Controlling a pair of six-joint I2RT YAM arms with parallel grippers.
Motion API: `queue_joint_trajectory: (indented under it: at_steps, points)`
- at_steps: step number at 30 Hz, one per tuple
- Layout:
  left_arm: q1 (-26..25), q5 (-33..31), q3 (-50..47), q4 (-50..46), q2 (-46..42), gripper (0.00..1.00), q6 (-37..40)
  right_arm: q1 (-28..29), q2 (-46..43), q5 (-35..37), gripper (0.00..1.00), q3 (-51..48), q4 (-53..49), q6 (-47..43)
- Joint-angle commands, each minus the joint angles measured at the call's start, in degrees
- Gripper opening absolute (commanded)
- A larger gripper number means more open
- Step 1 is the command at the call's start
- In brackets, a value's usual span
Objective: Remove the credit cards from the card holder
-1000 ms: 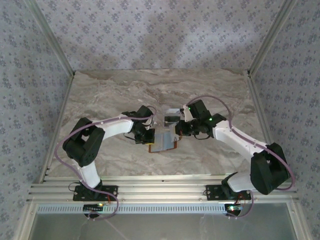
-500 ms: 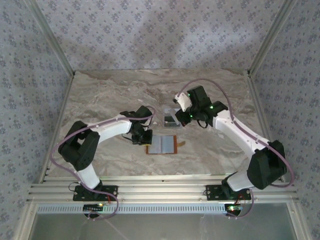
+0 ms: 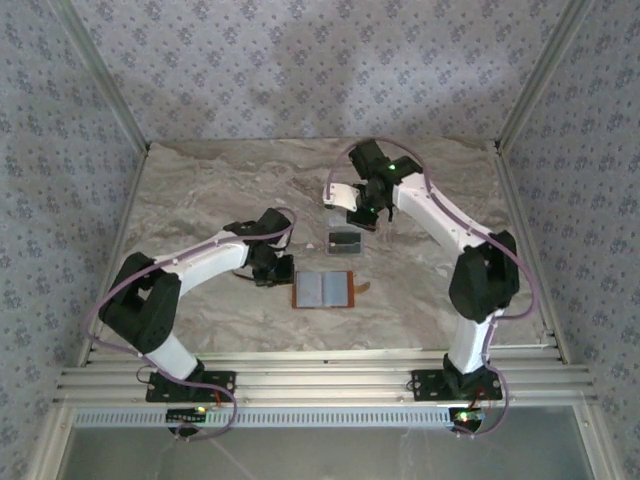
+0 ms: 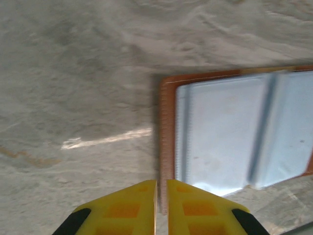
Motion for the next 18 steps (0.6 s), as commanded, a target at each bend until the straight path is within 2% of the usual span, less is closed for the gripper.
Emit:
queue_joint_trajectory:
  at_steps: [1,5,11,18]
  points:
    - [1.32,0.95,-2.09,0.83,-2.82,0.16,-0.58,-0.65,4.50,1.26,0.00,6.49,-9.42,-9.67]
    - [2.89,1.79,-4.07,2.49,-4.55,0.20,-0.44,-1.25,9.71,1.91,0.00,11.97,-11.41,-12.14]
    - [3.99,1.88,-4.85,2.53,-5.53,0.20,-0.18,-1.66,16.00,2.13,0.00,18.82,-13.57,-14.36]
    - [4.73,1.81,-4.90,2.25,-5.69,0.20,-0.03,-1.78,20.17,2.40,0.00,20.55,-13.99,-16.24]
